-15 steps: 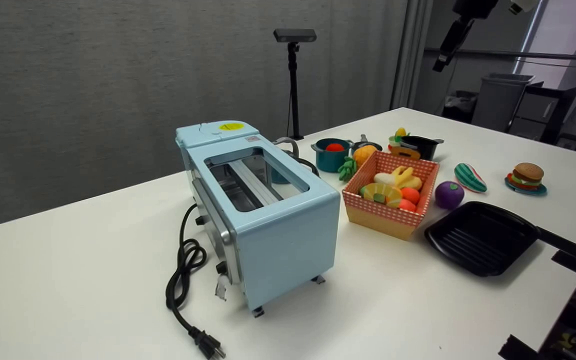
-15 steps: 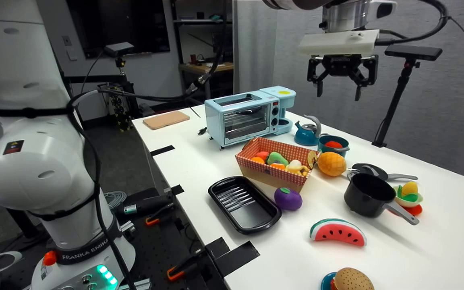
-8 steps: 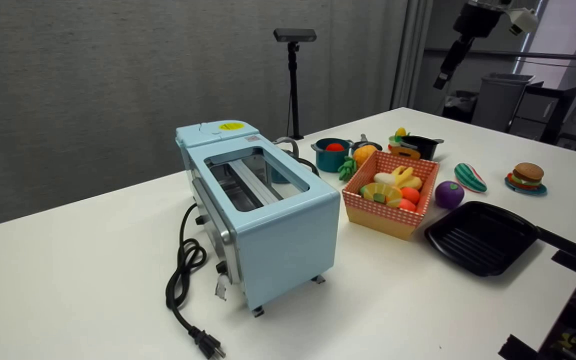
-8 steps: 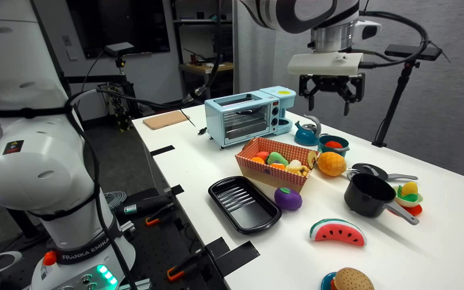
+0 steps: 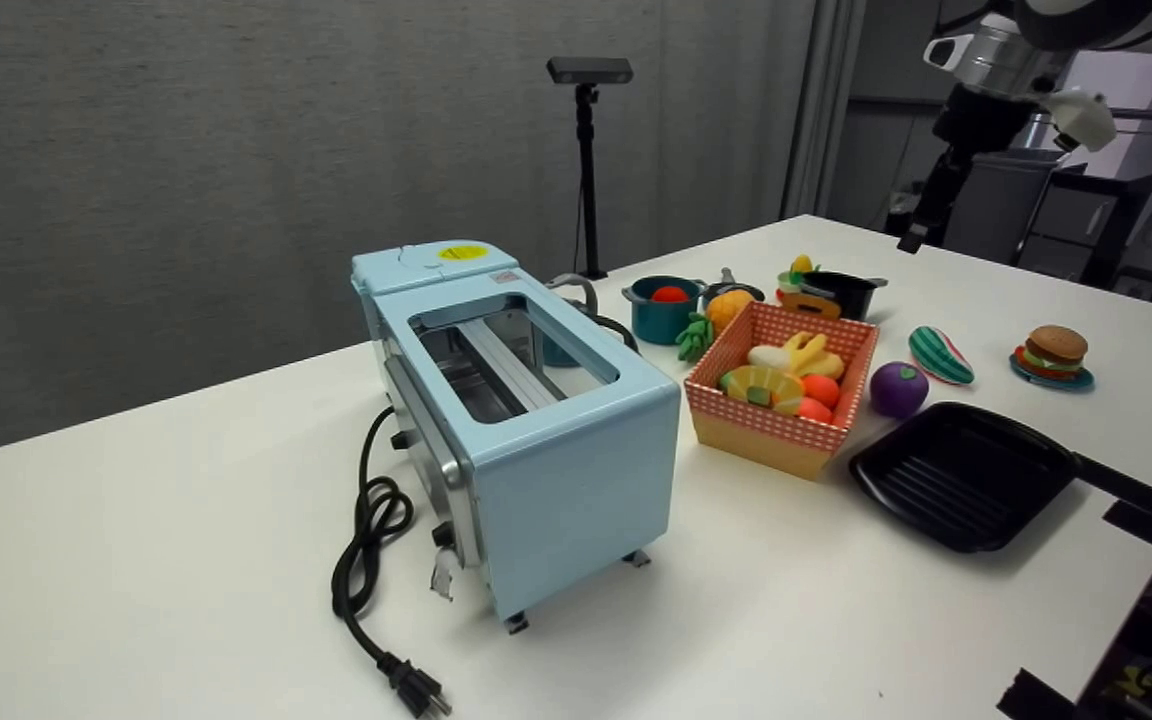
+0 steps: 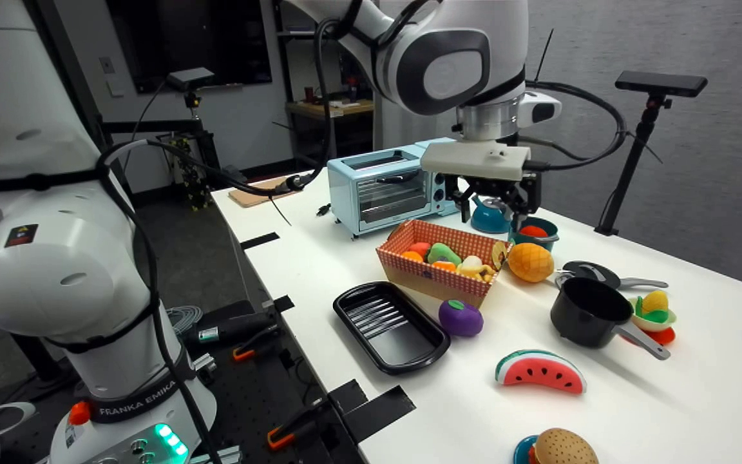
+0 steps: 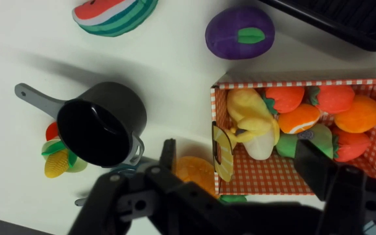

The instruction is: Remove the banana plushie from the box and put it on the table

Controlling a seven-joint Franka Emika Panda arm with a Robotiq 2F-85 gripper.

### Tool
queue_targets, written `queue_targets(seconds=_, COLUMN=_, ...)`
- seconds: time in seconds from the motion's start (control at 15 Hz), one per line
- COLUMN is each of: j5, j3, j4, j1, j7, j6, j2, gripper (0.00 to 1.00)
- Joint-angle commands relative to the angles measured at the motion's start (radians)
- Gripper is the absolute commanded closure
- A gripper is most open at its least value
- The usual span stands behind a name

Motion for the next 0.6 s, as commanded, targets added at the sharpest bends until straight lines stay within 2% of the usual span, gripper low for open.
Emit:
queue_targets(seconds=0.0, j5=-0.056, j3=0.017, j4=-0.089, j1=-0.005, j7=0.043, j6=0.049, j2=-0.051, gripper=0.08)
queue_targets(seconds=0.2, j5=-0.079, j3=0.033, j4=-0.091, j1=0.005, j7=0.066, j6=0.038, j2=-0.037, gripper=0.12)
queue_targets(seconds=0.53, j5=-0.113, j3=0.075, j4=-0.069, j1=0.024, j7=0.116, j6=0.031, j2=-0.023, gripper=0.11)
